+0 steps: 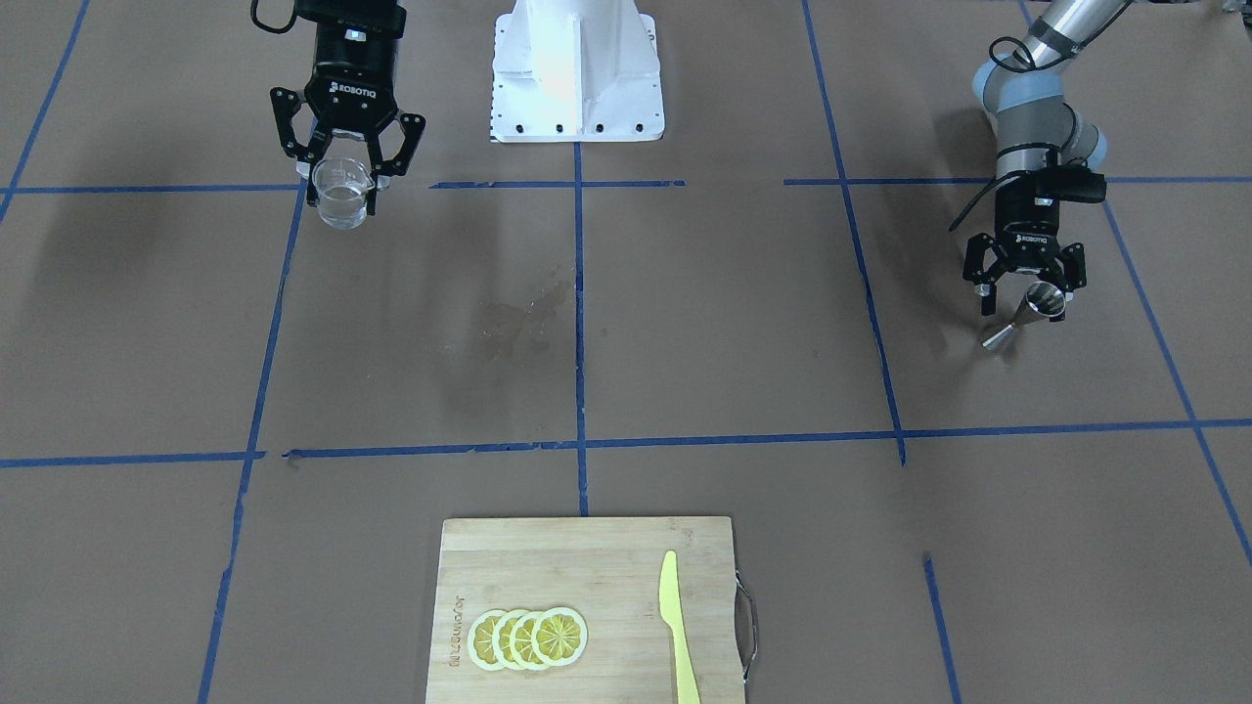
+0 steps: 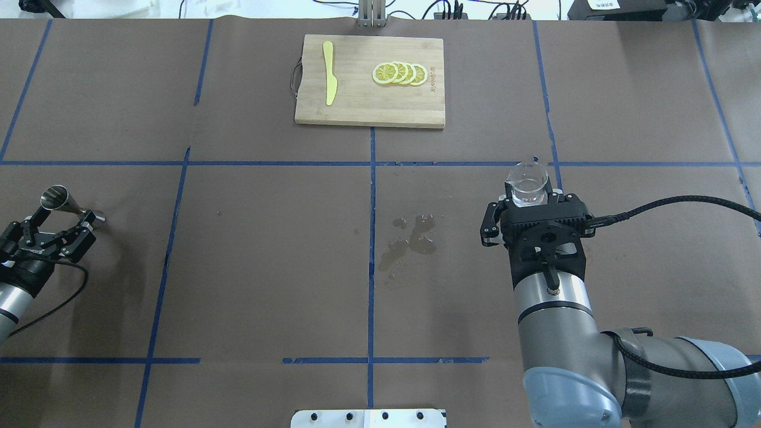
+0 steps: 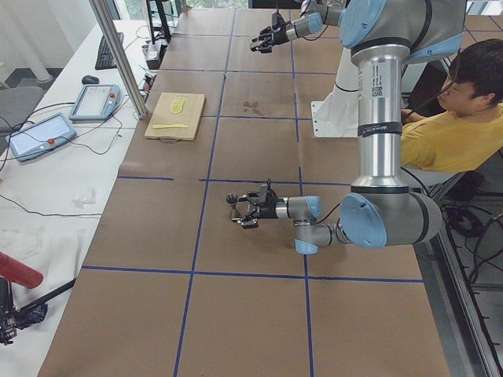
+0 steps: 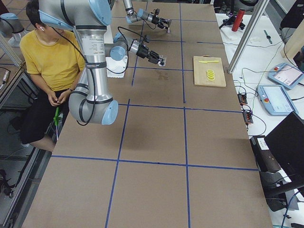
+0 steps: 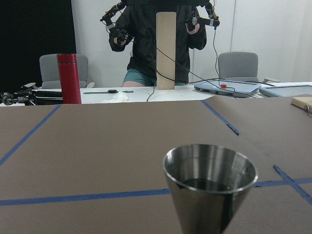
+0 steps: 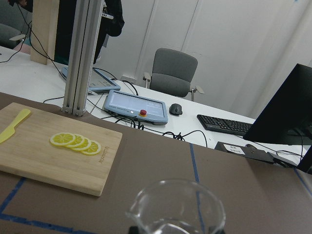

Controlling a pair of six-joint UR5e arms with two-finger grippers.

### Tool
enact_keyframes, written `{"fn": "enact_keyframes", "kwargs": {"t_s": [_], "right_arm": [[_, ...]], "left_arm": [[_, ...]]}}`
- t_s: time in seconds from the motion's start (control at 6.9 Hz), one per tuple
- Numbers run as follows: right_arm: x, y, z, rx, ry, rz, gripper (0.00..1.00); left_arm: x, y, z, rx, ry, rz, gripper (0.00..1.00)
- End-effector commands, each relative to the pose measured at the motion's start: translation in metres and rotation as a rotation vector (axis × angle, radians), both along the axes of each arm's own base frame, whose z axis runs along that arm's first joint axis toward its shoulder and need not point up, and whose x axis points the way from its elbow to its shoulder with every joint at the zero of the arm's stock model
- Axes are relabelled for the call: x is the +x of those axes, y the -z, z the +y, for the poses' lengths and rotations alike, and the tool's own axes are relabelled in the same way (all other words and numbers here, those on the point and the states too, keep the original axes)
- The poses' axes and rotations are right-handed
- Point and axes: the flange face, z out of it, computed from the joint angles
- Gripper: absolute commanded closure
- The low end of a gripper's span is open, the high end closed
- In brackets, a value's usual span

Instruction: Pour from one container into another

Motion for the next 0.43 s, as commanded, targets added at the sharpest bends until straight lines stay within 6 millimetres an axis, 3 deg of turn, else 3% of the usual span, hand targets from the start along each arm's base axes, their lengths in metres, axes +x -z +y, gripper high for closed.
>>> {"fn": "enact_keyframes", "kwargs": {"t_s": [0.0, 0.29], "right_arm": [[-0.001, 0.0, 0.0, -0.001, 0.001, 0.0, 1.0], [-0.001, 0.0, 0.0, -0.002, 0.002, 0.0, 1.0]], "left_arm": [[-0.013, 0.007, 0.025, 0.005, -0.054, 0.016, 0.0], [-0.03, -0.005, 0.049, 0.007, -0.112, 0.026, 0.0]]}}
